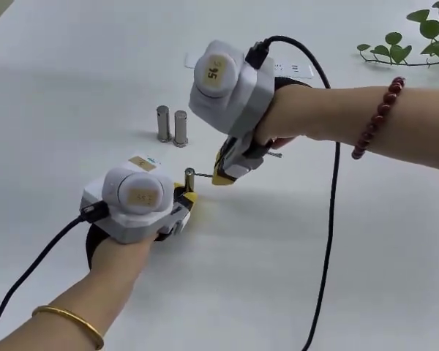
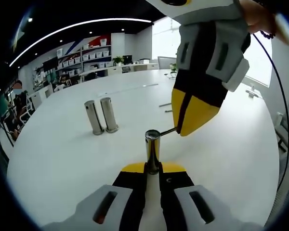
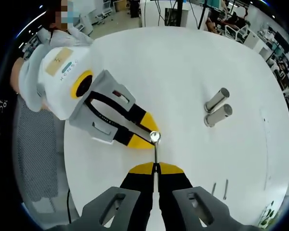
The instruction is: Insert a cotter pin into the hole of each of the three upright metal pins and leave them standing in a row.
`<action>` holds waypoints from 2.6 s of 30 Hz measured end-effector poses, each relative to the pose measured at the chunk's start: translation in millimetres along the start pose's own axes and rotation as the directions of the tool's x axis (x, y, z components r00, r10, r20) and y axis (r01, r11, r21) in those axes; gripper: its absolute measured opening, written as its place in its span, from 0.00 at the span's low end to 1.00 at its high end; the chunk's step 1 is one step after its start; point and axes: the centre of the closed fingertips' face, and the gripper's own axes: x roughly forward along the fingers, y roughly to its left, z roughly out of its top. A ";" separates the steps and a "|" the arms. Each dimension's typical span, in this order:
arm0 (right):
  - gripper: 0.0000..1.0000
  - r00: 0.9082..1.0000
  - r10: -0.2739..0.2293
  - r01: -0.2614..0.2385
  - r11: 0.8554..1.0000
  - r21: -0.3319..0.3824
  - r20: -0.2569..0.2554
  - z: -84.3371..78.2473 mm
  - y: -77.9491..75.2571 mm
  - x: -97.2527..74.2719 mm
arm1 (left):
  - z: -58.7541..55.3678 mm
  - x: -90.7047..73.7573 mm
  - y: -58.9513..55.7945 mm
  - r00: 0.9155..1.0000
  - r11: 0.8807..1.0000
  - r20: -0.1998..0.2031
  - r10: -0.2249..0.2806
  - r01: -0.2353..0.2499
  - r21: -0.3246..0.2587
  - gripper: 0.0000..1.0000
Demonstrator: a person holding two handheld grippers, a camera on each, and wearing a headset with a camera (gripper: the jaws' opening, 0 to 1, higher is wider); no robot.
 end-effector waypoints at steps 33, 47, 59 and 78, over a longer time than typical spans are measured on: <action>0.00 0.999 -0.011 0.014 0.999 -0.053 0.051 15.9 -3.1 4.9 | -0.1 2.8 1.6 1.000 1.000 -0.003 -0.001 0.001 0.014 0.06; 0.03 0.988 -0.002 0.005 1.000 -0.020 0.154 28.2 -4.2 3.8 | -0.8 2.6 2.0 1.000 1.000 -0.004 0.001 -0.001 0.016 0.06; 0.04 0.990 -0.008 0.012 1.000 -0.029 0.140 16.9 -2.5 -4.9 | -0.3 2.6 2.1 1.000 1.000 -0.003 0.006 -0.006 0.015 0.06; 0.00 0.987 0.002 -0.002 1.000 0.001 0.158 18.4 -0.8 -2.3 | 0.1 2.3 2.5 1.000 1.000 -0.001 0.014 -0.014 0.015 0.06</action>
